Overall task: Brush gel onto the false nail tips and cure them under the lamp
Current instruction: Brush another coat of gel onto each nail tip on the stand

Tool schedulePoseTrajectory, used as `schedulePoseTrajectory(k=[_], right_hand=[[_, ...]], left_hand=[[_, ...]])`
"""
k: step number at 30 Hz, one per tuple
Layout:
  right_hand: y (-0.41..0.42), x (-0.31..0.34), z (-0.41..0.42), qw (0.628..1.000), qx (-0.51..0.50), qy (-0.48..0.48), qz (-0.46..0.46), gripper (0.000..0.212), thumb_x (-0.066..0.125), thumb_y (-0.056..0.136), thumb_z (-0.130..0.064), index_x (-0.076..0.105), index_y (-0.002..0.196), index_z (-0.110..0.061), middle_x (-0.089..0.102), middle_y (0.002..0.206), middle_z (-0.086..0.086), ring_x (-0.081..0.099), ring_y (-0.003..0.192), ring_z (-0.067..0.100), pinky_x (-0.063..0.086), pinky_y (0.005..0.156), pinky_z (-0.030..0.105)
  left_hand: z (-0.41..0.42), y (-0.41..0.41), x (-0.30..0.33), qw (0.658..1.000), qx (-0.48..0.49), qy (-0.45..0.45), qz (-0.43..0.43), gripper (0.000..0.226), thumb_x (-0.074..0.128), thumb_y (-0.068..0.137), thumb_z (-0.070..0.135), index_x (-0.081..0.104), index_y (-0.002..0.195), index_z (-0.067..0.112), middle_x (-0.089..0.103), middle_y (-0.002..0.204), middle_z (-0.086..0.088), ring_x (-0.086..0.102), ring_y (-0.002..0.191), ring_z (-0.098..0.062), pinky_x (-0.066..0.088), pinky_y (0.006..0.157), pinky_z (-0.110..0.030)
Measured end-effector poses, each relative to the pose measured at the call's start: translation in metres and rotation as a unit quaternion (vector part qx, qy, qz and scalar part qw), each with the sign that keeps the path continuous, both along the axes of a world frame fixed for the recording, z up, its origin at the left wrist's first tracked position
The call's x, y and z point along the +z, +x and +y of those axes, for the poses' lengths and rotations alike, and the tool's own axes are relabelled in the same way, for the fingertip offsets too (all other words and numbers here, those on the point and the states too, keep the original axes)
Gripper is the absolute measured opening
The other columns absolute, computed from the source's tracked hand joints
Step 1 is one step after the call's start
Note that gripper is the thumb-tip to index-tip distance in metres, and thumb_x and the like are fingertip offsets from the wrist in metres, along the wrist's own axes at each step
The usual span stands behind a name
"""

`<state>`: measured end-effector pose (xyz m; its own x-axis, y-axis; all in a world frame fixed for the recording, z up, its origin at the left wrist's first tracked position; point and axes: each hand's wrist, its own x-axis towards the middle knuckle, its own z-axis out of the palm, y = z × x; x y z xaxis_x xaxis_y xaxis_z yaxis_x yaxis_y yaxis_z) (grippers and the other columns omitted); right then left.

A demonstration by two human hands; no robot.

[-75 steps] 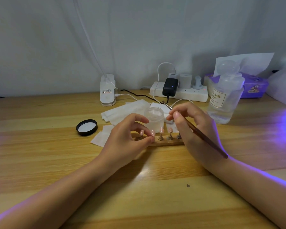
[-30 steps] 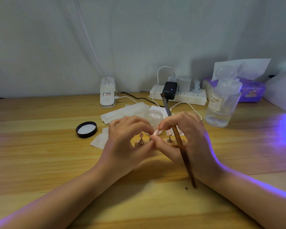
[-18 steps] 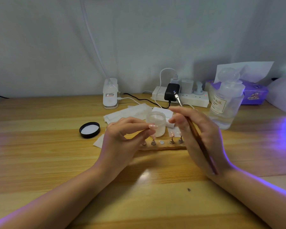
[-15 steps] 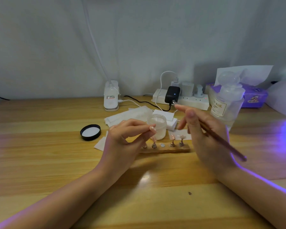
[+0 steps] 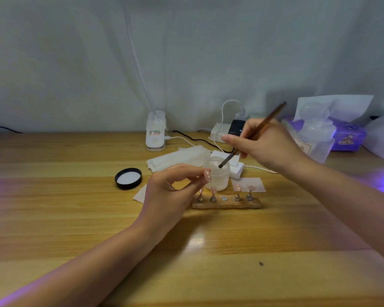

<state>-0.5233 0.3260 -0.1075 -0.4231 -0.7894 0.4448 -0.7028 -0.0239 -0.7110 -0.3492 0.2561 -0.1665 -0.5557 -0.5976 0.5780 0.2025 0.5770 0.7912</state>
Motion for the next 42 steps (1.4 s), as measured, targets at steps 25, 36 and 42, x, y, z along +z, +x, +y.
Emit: schedulePoseTrajectory(k=[25, 36, 42], right_hand=[[-0.015, -0.006, -0.004, 0.989, -0.081, -0.023, -0.124, 0.028, 0.063, 0.086, -0.027, 0.052, 0.063, -0.015, 0.056, 0.039, -0.010, 0.051, 0.035, -0.003, 0.039, 0.039, 0.008], [-0.018, -0.010, 0.019, 0.972, -0.112, -0.122, -0.164, 0.026, 0.060, 0.088, -0.031, 0.054, 0.066, -0.017, 0.059, 0.044, -0.007, 0.052, 0.040, 0.000, 0.041, 0.046, 0.013], [0.019, -0.038, 0.041, 0.968, -0.041, -0.226, -0.104, 0.022, 0.046, 0.088, -0.035, 0.063, 0.080, -0.023, 0.067, 0.067, -0.013, 0.058, 0.057, -0.004, 0.043, 0.055, 0.007]], left_hand=[[0.000, 0.000, 0.003, 0.996, 0.016, 0.088, -0.002, 0.019, 0.066, 0.068, 0.025, 0.070, 0.086, 0.026, 0.071, 0.087, 0.017, 0.062, 0.088, 0.006, 0.044, 0.072, -0.005], [-0.004, 0.000, 0.001, 0.995, 0.027, 0.100, 0.010, 0.014, 0.068, 0.070, 0.024, 0.071, 0.082, 0.029, 0.070, 0.083, 0.023, 0.062, 0.088, 0.008, 0.042, 0.071, -0.003], [-0.005, 0.001, 0.002, 0.999, 0.032, 0.016, -0.009, 0.017, 0.067, 0.074, 0.015, 0.070, 0.087, 0.027, 0.070, 0.087, 0.013, 0.064, 0.085, 0.000, 0.046, 0.076, -0.010]])
